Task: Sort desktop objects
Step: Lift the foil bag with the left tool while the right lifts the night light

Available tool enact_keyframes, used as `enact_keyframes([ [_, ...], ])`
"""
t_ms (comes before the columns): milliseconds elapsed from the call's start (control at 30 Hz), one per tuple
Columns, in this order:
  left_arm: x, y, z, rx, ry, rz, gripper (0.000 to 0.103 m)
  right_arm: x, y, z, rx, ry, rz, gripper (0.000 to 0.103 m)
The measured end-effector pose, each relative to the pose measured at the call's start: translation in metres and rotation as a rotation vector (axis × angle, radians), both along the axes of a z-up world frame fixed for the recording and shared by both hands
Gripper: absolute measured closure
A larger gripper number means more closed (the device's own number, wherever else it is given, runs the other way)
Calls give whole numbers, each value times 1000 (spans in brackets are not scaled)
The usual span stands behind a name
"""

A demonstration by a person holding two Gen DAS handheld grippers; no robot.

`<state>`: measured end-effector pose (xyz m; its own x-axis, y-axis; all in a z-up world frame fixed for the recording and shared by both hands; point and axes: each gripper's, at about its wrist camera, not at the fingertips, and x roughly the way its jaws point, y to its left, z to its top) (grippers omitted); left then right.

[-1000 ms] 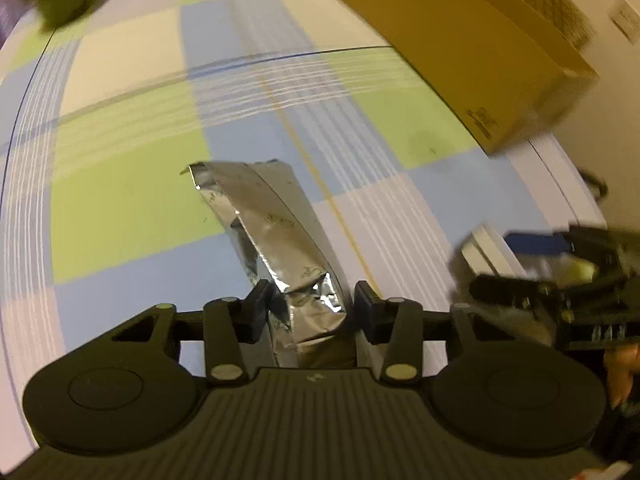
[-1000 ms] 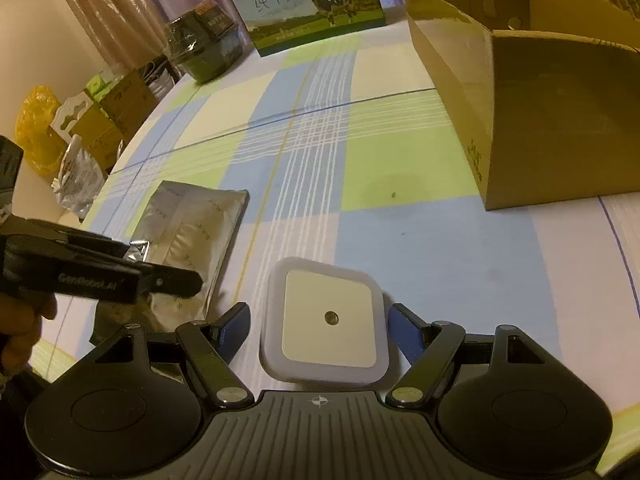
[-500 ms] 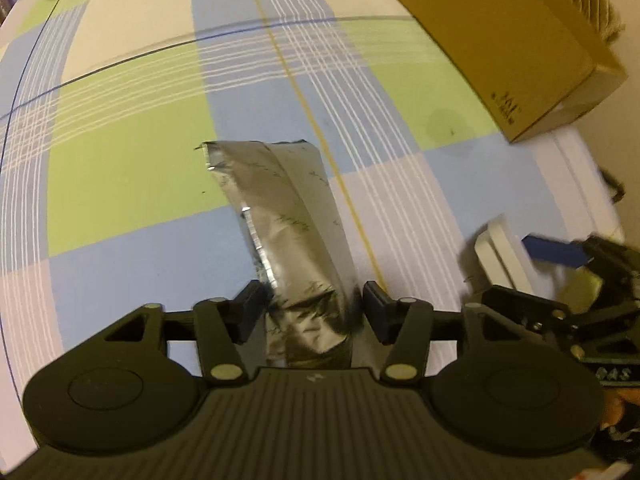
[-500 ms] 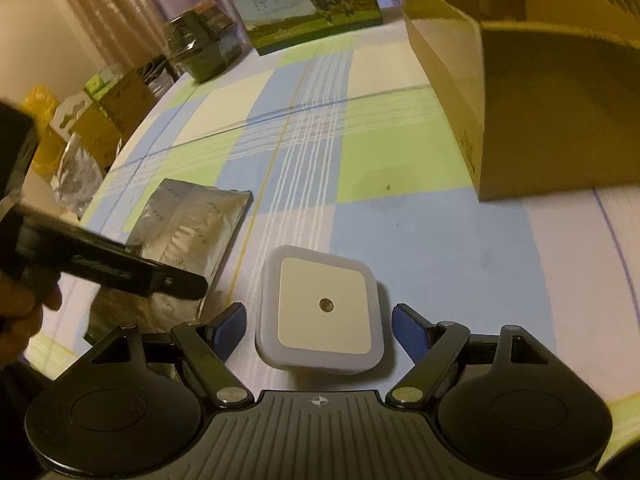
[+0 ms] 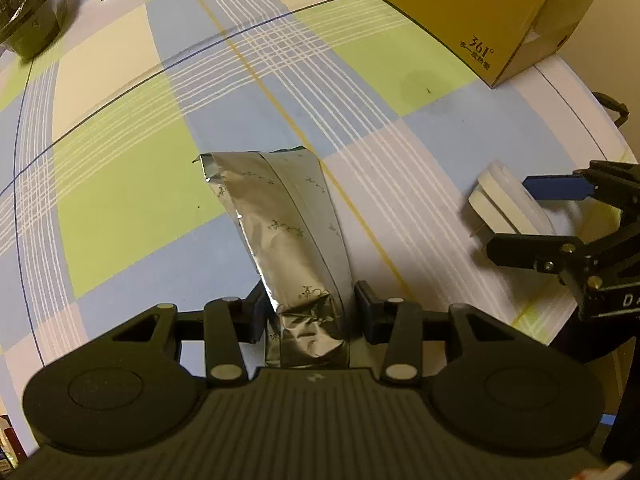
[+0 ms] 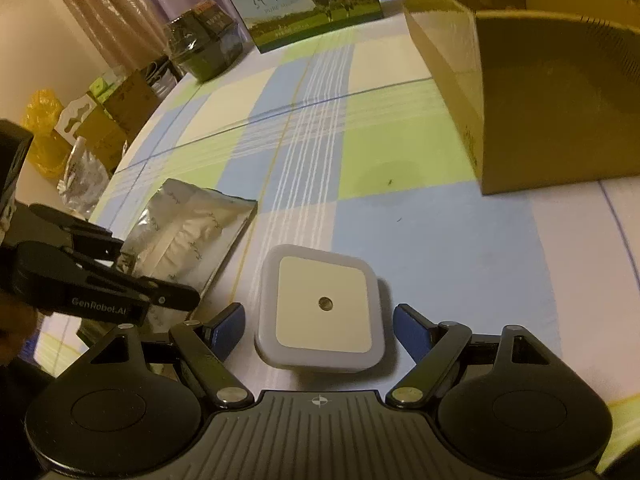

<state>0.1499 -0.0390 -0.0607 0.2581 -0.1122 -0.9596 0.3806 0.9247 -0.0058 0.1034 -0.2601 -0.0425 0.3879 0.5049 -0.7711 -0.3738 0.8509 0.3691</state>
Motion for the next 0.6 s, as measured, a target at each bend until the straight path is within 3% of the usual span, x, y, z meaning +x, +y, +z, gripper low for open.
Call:
enact_keyframes([
  [433, 2, 10, -7, -44, 25, 52, 50, 12, -10, -3, 95, 76, -75, 27],
  [533, 1, 12, -9, -61, 30, 62, 48, 11, -10, -3, 83, 66, -74, 39],
  [600, 1, 14, -9, -70, 30, 75, 48, 10, -10, -3, 77, 59, -70, 39],
])
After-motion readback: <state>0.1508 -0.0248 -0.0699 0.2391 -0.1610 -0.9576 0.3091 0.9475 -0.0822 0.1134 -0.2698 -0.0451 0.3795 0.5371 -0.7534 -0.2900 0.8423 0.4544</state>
